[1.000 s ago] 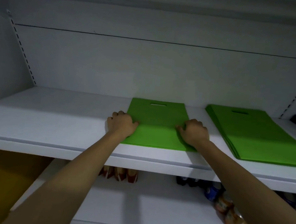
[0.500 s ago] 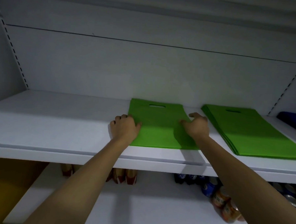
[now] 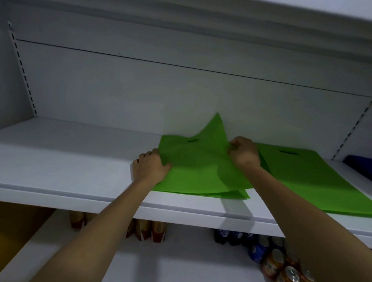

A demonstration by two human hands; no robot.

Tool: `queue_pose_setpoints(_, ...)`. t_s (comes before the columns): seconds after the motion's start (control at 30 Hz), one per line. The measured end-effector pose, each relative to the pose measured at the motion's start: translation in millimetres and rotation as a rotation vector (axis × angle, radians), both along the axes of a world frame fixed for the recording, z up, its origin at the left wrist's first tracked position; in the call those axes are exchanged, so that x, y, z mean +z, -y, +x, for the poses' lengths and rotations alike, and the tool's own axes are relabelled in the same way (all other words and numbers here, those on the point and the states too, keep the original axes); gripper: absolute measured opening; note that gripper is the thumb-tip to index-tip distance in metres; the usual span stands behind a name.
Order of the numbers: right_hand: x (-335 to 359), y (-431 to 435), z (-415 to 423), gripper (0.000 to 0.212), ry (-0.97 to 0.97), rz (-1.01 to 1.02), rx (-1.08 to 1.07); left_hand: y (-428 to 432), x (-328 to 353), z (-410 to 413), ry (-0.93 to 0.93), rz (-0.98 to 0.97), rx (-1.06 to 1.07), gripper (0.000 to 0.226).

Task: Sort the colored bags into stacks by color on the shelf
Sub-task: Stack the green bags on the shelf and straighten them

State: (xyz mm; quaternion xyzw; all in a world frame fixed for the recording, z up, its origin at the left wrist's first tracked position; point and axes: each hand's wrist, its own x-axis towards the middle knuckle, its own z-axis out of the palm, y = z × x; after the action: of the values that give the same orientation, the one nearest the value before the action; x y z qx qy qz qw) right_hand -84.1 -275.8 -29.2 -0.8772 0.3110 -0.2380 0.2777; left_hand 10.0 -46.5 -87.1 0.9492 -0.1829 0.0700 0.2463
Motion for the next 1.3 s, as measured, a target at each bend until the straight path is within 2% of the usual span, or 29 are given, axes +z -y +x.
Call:
queue_pose_setpoints(0.07, 2, -6, -2, 0.012, 0.243, 0.101, 0.101, -1, 1, 0, -0.023, -0.055, 0.035, 0.059)
queue_pose_setpoints(0.17, 8, -17, -12, 0.02, 0.543, 0.431, 0.183, -2, 2, 2, -0.057, -0.135, 0.07, 0.053)
queue_pose_setpoints(0.3, 11, -19, -26, 0.013, 0.609, 0.691, 0.215, -4, 2, 4, -0.104, -0.309, 0.069, 0.05)
queue_pose_setpoints(0.43, 10, -12, -33, 0.01, 0.637, 0.805, 0.188, -8, 10, 0, -0.125, -0.68, 0.053, 0.041)
queue_pose_setpoints(0.57, 15, -4, -40, 0.011, 0.622, 0.801, 0.173, -8, 15, -4, -0.084, -0.825, 0.053, 0.018)
queue_pose_setpoints(0.67, 23, 6, -46, 0.012, 0.617, 0.79, 0.153, 5, 24, -10, -0.048, -0.87, 0.035, 0.009)
queue_pose_setpoints(0.93, 34, 70, -91, 0.011, 0.574, 0.65, 0.041, 81, 47, -37, -0.065, -0.925, -0.052, 0.005)
queue_pose_setpoints(1.1, 43, 130, -133, 0.007, 0.546, 0.595, -0.044, 151, 56, -68, -0.148, -0.982, -0.143, 0.004)
queue_pose_setpoints(1.3, 39, 207, -174, 0.018, 0.474, 0.463, -0.101, 220, 56, -102, -0.17, -0.9, -0.202, 0.003)
